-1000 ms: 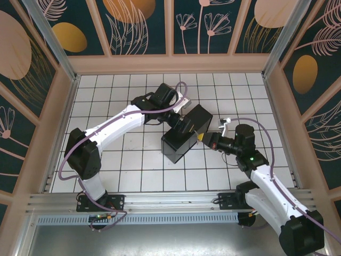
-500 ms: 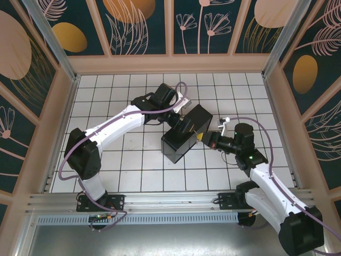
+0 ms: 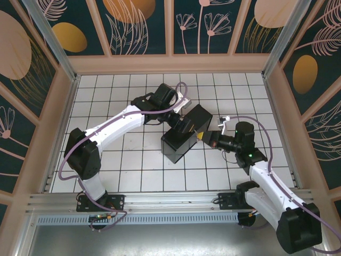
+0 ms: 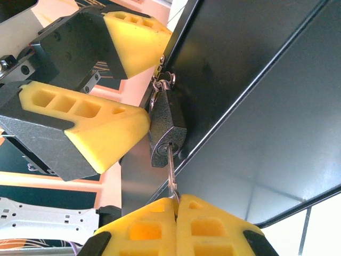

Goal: Unlock the padlock with the key

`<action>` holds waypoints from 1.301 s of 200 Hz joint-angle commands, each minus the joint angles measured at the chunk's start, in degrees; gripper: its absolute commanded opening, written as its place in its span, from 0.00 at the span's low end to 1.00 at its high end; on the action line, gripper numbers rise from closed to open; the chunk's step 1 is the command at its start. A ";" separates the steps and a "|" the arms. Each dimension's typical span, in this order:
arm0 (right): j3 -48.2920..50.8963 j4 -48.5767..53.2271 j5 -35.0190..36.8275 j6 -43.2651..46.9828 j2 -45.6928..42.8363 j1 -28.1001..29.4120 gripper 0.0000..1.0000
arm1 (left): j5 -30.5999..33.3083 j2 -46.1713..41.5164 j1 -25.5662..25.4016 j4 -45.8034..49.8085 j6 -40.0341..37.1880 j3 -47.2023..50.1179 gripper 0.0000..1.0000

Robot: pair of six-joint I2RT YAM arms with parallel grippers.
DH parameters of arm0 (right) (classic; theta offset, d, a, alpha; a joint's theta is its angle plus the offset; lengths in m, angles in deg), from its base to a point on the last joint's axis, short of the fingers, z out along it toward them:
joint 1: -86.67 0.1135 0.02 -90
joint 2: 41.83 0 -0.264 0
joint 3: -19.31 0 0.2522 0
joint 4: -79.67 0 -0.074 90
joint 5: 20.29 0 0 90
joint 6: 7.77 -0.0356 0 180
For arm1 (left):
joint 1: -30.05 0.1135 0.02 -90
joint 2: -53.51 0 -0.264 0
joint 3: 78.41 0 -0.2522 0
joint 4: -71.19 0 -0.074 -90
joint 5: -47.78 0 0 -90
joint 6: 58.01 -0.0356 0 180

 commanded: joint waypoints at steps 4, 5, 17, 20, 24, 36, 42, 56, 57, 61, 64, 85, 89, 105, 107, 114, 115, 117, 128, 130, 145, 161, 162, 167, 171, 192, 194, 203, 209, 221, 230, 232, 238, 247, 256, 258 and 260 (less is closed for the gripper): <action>-0.88 -5.22 -5.95 -0.70 1.24 -1.59 0.05 | 2.30 1.13 -0.17 3.19 -3.05 1.99 0.88; -0.88 -5.27 -6.07 -0.64 1.31 -1.69 0.05 | 2.31 1.16 -0.17 3.18 -3.07 1.92 0.88; -1.13 -5.37 -7.83 -0.24 2.30 -2.63 0.05 | 2.44 1.11 -0.14 3.24 -3.30 1.94 0.88; -1.21 -5.34 -8.03 -0.16 2.41 -2.73 0.05 | 2.45 1.16 -0.21 3.19 -3.39 1.88 0.88; -1.35 -5.21 -8.47 0.01 2.73 -2.96 0.05 | 2.42 1.13 -0.19 3.23 -3.55 1.94 0.88; -1.81 -5.09 -10.03 0.46 3.52 -3.58 0.05 | 2.32 0.96 -0.21 3.21 -3.78 2.08 0.88; -2.22 -4.83 -10.75 0.77 3.74 -3.83 0.05 | 2.27 1.00 -0.18 3.07 -3.85 2.12 0.88; -3.03 -4.69 -12.25 1.25 4.45 -4.45 0.05 | 2.06 0.86 -0.17 2.83 -4.02 2.38 0.88; -3.05 -4.83 -12.38 1.22 4.50 -4.48 0.05 | 2.10 0.85 -0.17 2.78 -3.99 2.38 0.88; -3.22 -5.03 -12.93 1.19 4.89 -4.62 0.05 | 1.98 0.91 -0.19 2.77 -4.12 2.54 0.88; -3.39 -5.14 -13.46 1.28 5.26 -4.67 0.05 | 1.90 0.84 -0.16 2.67 -4.14 2.59 0.88; -4.51 -4.67 -14.95 2.10 7.50 -5.11 0.05 | 1.79 1.07 -0.18 2.47 -4.52 2.67 0.88; -4.65 -4.63 -15.18 2.21 7.89 -5.17 0.05 | 1.79 1.07 -0.15 2.37 -4.59 2.66 0.88; -5.30 -5.02 -16.02 1.99 8.84 -5.39 0.05 | 1.70 1.25 -0.17 2.20 -4.74 2.77 0.88; -5.46 -4.94 -16.10 2.04 9.03 -5.39 0.05 | 1.70 1.27 -0.17 2.14 -4.71 2.76 0.88; -5.84 -4.57 -16.23 2.31 9.33 -5.59 0.05 | 1.61 1.39 -0.17 2.05 -4.74 2.78 0.88; -5.91 -4.55 -16.31 2.27 9.44 -5.62 0.05 | 1.61 1.42 -0.17 2.08 -4.75 2.76 0.88; -5.96 -4.61 -16.41 2.22 9.57 -5.69 0.05 | 1.61 1.44 -0.15 2.09 -4.82 2.74 0.88; -6.47 -4.56 -16.78 2.23 10.13 -5.90 0.05 | 1.53 1.45 -0.11 2.03 -4.99 2.85 0.88; -6.56 -4.54 -16.82 2.17 10.23 -5.92 0.05 | 1.48 1.45 -0.16 1.92 -4.97 2.89 0.88; -7.07 -4.60 -17.05 2.17 10.93 -6.06 0.05 | 1.11 1.39 -0.17 1.89 -5.13 3.10 0.87; -7.46 -4.88 -17.42 2.29 11.71 -6.26 0.05 | 0.91 1.36 -0.17 1.68 -5.33 3.34 0.87; -7.47 -4.93 -17.47 2.27 11.78 -6.31 0.05 | 0.91 1.36 -0.22 1.68 -5.31 3.35 0.87; -7.54 -5.06 -17.74 2.36 12.07 -6.36 0.04 | 0.91 1.44 -0.17 1.68 -5.36 3.38 0.87; -7.75 -4.88 -17.79 2.71 12.30 -6.45 0.04 | 0.85 1.49 -0.17 1.68 -5.35 3.33 0.87; -8.24 -5.00 -18.48 3.22 13.90 -6.76 0.04 | 0.69 1.56 -0.16 1.88 -5.61 3.10 0.87; -8.26 -4.98 -18.50 3.21 14.05 -6.77 0.04 | 0.77 1.58 -0.21 1.93 -5.69 3.11 0.87; -8.33 -5.29 -18.79 3.15 14.53 -6.85 0.04 | 0.87 1.62 -0.17 1.97 -5.71 2.96 0.87; -8.35 -5.45 -19.01 3.15 14.83 -6.97 0.04 | 0.99 1.52 -0.16 1.90 -5.60 2.91 0.87; -8.52 -5.31 -19.45 3.19 15.28 -7.17 0.04 | 1.00 1.37 -0.05 1.65 -5.36 2.84 0.87; -8.91 -4.55 -19.64 3.71 15.39 -7.24 0.03 | 1.08 1.28 0.21 1.58 -5.03 2.25 0.88; -9.00 -4.36 -19.68 3.79 15.46 -7.24 0.03 | 1.06 1.21 0.30 1.56 -4.91 2.11 0.88; -9.21 -3.79 -19.73 4.23 15.52 -7.22 0.03 | 1.02 1.23 0.48 1.48 -4.58 1.64 0.90; -9.62 -2.85 -19.73 4.87 15.40 -7.29 0.03 | 0.55 1.18 0.86 1.32 -4.07 0.83 0.92; -9.75 -2.29 -19.73 5.17 15.20 -7.32 0.03 | 0.13 1.11 1.23 1.20 -3.80 0.15 0.93; -9.76 -2.20 -19.73 5.26 15.17 -7.33 0.03 | 0.12 1.10 1.27 1.23 -3.77 -0.09 0.93; -9.82 -2.11 -19.73 5.30 15.11 -7.33 0.03 | 0.12 1.14 1.35 1.17 -3.72 -0.21 0.93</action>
